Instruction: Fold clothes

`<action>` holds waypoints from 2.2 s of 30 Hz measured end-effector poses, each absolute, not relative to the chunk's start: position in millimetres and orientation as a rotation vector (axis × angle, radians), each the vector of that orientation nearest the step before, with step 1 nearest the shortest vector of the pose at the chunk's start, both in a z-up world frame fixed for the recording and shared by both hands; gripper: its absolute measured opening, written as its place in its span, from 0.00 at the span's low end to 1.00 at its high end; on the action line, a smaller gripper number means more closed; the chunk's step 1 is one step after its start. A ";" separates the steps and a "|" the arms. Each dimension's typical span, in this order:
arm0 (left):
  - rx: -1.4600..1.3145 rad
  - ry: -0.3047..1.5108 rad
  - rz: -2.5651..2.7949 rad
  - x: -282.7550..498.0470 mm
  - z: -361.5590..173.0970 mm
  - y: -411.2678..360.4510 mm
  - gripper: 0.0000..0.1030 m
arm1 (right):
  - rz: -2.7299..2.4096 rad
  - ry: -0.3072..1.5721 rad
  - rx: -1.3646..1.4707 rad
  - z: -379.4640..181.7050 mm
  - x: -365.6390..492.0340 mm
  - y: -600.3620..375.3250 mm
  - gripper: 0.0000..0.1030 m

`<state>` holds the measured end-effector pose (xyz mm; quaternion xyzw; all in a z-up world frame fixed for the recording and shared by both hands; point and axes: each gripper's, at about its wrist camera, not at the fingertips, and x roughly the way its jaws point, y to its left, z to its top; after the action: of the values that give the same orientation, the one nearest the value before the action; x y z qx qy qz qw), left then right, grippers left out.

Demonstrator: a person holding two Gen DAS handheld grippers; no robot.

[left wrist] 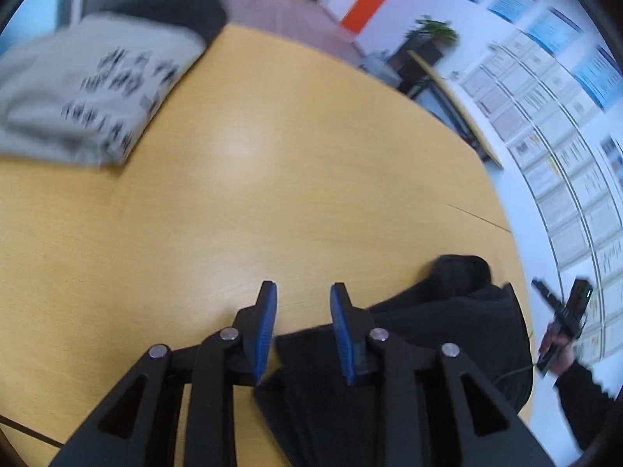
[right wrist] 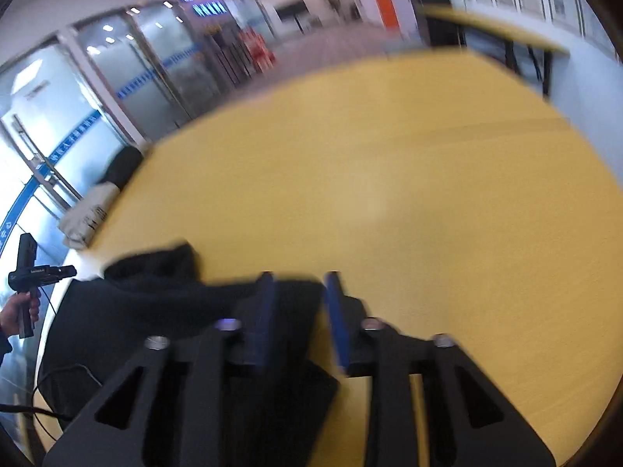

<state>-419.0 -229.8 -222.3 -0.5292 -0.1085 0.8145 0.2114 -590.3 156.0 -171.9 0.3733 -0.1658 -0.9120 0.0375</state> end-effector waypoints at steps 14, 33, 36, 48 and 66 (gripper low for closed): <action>-1.404 0.009 1.959 -357.1 -263.5 -130.7 0.41 | -2.456 0.259 1.368 -227.1 -645.8 11.5 0.20; -1.306 0.110 2.000 -337.0 -256.4 -116.3 0.41 | -2.191 0.226 1.635 -239.9 -689.1 28.9 0.68; -1.286 0.122 2.015 -334.0 -257.6 -116.1 0.41 | -2.086 0.241 1.654 -240.0 -694.0 40.2 0.68; -1.252 0.091 2.021 -332.1 -257.8 -126.3 0.42 | -1.833 0.580 1.630 -218.2 -656.9 31.6 0.08; -1.197 0.134 1.988 -339.6 -221.0 -103.7 0.70 | -2.396 -0.034 1.218 -152.3 -559.5 84.8 0.61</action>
<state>-339.6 -103.7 -221.0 -0.4727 0.0531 0.7847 0.3975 -559.5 84.8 -152.3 0.4417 -0.0125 -0.8685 0.2248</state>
